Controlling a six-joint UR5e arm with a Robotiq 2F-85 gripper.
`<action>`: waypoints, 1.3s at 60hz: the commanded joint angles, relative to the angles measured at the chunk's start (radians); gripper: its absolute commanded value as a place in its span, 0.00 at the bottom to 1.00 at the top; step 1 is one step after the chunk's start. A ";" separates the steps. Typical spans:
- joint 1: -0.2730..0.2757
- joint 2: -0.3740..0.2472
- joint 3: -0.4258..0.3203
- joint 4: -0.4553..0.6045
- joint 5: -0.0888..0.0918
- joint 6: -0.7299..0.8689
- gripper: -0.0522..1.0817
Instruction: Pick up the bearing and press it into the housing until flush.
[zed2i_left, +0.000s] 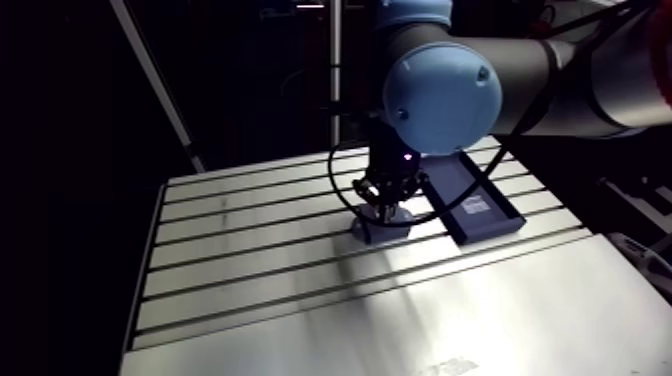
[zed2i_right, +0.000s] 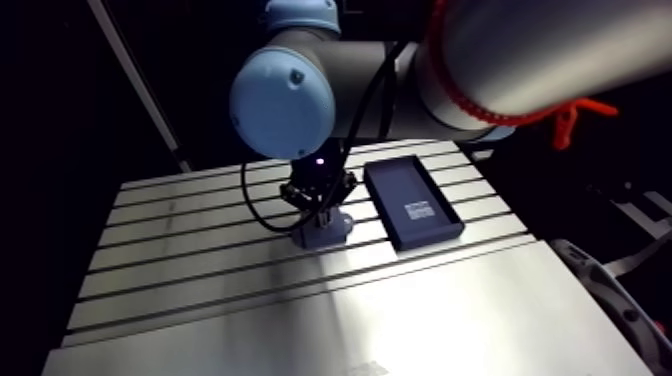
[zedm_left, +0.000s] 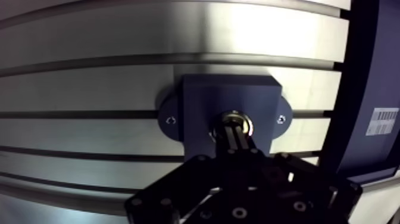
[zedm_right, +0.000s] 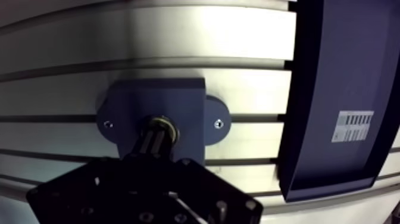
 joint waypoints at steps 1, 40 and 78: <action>0.000 0.000 0.000 0.000 0.000 0.000 0.89; -0.002 0.000 0.002 0.000 0.001 -0.001 0.89; -0.002 -0.018 -0.001 0.001 0.003 -0.002 0.89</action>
